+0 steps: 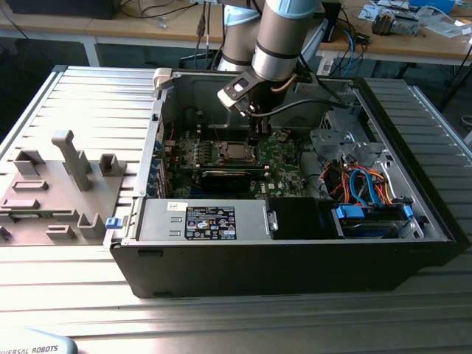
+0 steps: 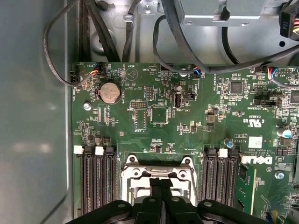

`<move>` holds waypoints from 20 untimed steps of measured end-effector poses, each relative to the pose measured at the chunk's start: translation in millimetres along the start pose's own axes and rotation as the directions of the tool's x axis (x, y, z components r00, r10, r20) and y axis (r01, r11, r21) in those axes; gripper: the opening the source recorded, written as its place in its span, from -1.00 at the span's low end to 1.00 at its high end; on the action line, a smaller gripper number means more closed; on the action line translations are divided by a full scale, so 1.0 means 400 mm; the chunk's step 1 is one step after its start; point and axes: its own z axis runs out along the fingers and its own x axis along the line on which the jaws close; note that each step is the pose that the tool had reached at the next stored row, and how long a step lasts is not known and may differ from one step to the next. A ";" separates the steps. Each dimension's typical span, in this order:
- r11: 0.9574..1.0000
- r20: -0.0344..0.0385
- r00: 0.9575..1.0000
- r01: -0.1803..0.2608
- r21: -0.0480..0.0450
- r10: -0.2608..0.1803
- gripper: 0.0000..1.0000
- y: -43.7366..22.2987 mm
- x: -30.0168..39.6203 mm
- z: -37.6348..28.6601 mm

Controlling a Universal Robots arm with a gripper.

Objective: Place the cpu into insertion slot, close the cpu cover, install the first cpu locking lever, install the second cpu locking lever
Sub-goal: 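Close the cpu cover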

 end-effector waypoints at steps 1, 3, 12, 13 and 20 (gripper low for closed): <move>1.000 0.000 1.000 0.000 0.000 0.000 -0.79 0.000 0.000 0.000; 1.000 0.000 1.000 0.000 0.000 0.000 -0.79 -0.001 0.000 0.001; 1.000 0.000 1.000 0.000 0.000 0.000 -0.79 -0.004 0.000 0.003; 1.000 0.000 1.000 0.000 0.000 0.000 -0.79 -0.004 0.000 0.003; 1.000 0.000 1.000 0.000 0.000 0.000 -0.79 -0.006 0.000 0.005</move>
